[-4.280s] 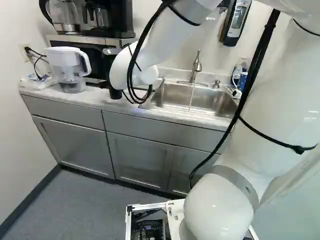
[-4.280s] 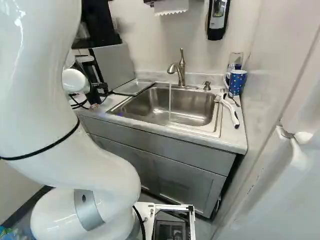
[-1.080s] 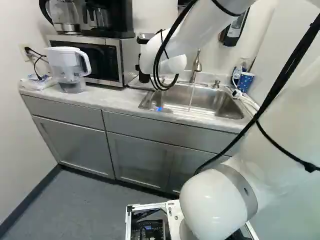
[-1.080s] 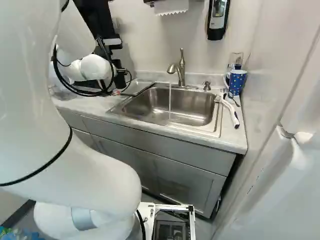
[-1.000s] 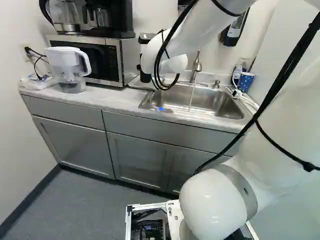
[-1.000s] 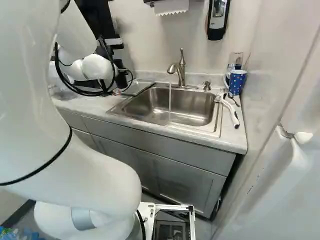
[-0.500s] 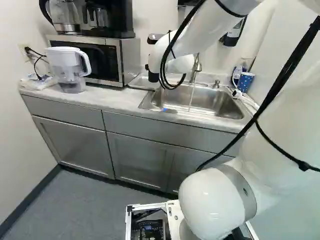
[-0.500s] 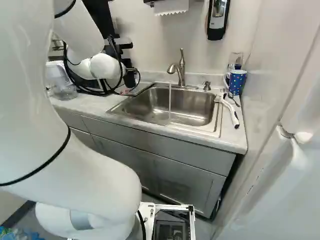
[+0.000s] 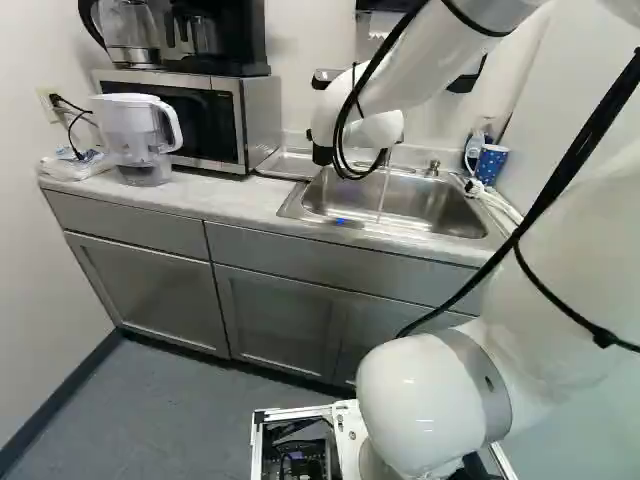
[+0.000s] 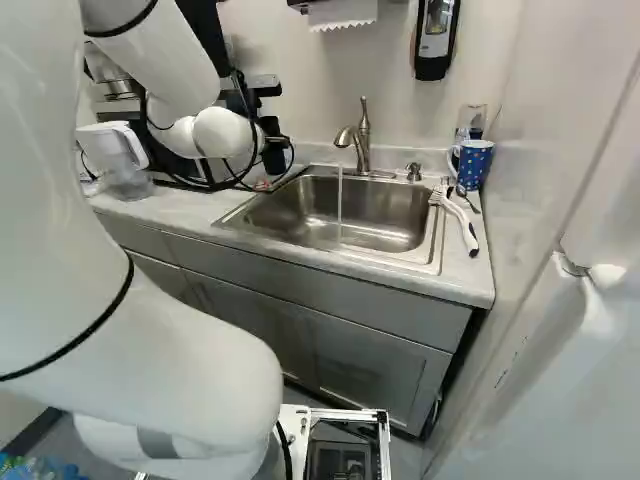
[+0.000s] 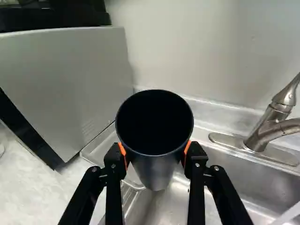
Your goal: Rinse the cup and place it in the tray
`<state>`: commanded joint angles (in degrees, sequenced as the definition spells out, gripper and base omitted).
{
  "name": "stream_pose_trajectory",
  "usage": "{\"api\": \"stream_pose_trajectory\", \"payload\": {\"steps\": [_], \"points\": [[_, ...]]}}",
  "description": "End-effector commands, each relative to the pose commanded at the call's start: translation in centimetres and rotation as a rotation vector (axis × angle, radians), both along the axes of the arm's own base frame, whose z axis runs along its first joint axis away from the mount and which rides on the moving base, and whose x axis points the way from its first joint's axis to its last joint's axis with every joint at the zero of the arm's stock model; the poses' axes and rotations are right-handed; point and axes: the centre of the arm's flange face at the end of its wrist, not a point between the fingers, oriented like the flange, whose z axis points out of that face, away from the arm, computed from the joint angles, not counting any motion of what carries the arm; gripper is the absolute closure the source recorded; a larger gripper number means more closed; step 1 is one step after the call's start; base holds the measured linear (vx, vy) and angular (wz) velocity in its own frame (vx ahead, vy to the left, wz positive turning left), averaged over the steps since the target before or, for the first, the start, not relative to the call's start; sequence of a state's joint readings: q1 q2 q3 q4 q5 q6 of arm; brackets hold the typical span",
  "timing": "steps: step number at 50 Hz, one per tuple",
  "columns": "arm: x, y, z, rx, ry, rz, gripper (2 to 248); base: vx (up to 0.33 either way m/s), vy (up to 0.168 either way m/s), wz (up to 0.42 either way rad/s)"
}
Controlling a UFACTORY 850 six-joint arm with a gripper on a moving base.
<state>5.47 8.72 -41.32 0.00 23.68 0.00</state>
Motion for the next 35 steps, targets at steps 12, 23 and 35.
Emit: {"api": "stream_pose_trajectory", "payload": {"steps": [12, 23, 35], "points": [[-0.4, -1.7, 0.0, 0.0, -0.001, -0.038, 126, 0.0, 0.0, 0.0], [-0.4, -2.1, -0.8, -0.001, 0.015, -0.047, 126, 0.0, 0.0, 0.0], [-0.2, -2.2, -2.1, -0.003, 0.043, -0.048, 126, 0.0, 0.0, 0.0]]}}
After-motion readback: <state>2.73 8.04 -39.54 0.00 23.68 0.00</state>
